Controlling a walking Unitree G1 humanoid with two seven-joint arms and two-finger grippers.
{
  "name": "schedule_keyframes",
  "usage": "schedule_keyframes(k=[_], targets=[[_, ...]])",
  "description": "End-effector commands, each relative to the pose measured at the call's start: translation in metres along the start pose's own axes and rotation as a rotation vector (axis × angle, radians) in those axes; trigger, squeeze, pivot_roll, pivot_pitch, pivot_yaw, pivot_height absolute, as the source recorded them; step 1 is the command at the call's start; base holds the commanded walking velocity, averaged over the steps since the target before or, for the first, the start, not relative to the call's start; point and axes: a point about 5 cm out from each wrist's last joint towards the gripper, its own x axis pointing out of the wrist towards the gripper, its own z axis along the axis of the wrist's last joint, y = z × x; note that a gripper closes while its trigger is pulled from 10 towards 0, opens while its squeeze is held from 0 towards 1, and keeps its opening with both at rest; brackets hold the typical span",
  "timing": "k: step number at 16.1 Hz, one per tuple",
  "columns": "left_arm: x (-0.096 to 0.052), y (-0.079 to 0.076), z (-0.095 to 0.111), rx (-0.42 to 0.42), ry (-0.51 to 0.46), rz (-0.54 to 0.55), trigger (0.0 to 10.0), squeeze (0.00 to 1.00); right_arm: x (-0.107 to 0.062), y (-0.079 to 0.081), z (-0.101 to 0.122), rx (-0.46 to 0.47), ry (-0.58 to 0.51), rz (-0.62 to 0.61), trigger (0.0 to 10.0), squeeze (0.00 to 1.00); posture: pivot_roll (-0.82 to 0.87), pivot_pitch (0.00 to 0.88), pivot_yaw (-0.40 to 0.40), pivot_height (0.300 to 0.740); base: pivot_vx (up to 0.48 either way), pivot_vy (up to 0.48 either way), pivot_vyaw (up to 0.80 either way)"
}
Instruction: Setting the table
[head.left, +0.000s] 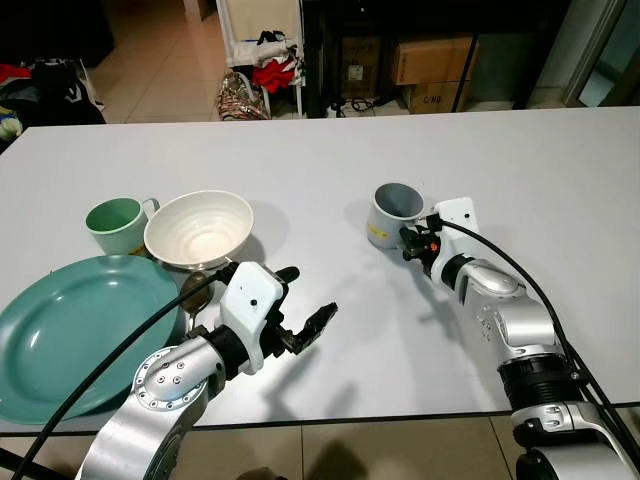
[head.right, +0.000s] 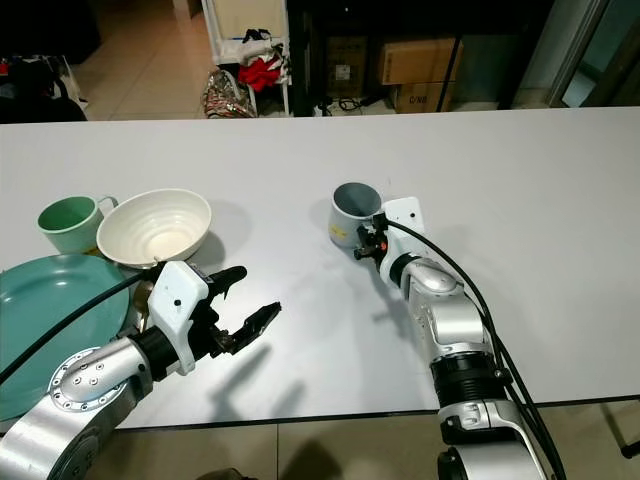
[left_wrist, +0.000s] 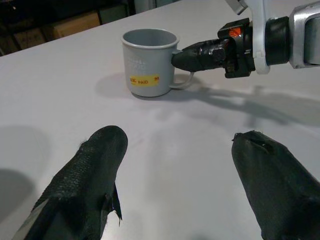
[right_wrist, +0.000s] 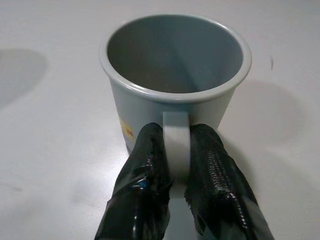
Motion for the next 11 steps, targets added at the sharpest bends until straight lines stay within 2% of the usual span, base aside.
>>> schedule_keyframes(k=[1, 4, 6, 8, 9, 11], targets=[[-0.001, 0.001, 0.004, 0.009, -0.003, -0.005, 10.0, 0.0, 0.0, 0.002, 0.009, -0.018, -0.01, 0.018, 10.0, 1.0, 0.03, 0.0, 0.042, 0.74, 0.0, 0.0, 0.0], [-0.002, 0.002, 0.005, -0.026, -0.018, -0.011, 10.0, 0.0, -0.009, 0.0, 0.018, -0.075, 0.013, 0.011, 10.0, 1.0, 0.02, 0.0, 0.047, 0.74, 0.0, 0.0, 0.0], [-0.003, 0.005, 0.007, -0.014, -0.025, -0.012, 10.0, 0.0, -0.036, -0.004, 0.025, -0.071, 0.037, 0.006, 10.0, 1.0, 0.02, 0.0, 0.033, 0.74, 0.0, 0.0, 0.0], [-0.003, 0.008, 0.009, -0.015, -0.039, 0.004, 10.0, 0.0, -0.049, -0.004, 0.026, -0.078, 0.052, 0.008, 10.0, 1.0, 0.01, 0.0, 0.036, 0.74, 0.0, 0.0, 0.0], [-0.007, 0.01, 0.011, -0.023, -0.055, 0.034, 10.0, 0.0, -0.081, 0.006, 0.03, -0.085, -0.019, 0.036, 10.0, 1.0, 0.0, 0.0, 0.05, 0.74, 0.0, 0.0, 0.0], [-0.014, 0.013, 0.013, -0.041, -0.084, 0.11, 10.0, 0.0, -0.112, 0.024, 0.042, -0.07, -0.19, 0.065, 10.0, 1.0, -0.01, 0.0, 0.056, 0.74, 0.0, 0.0, 0.0]])
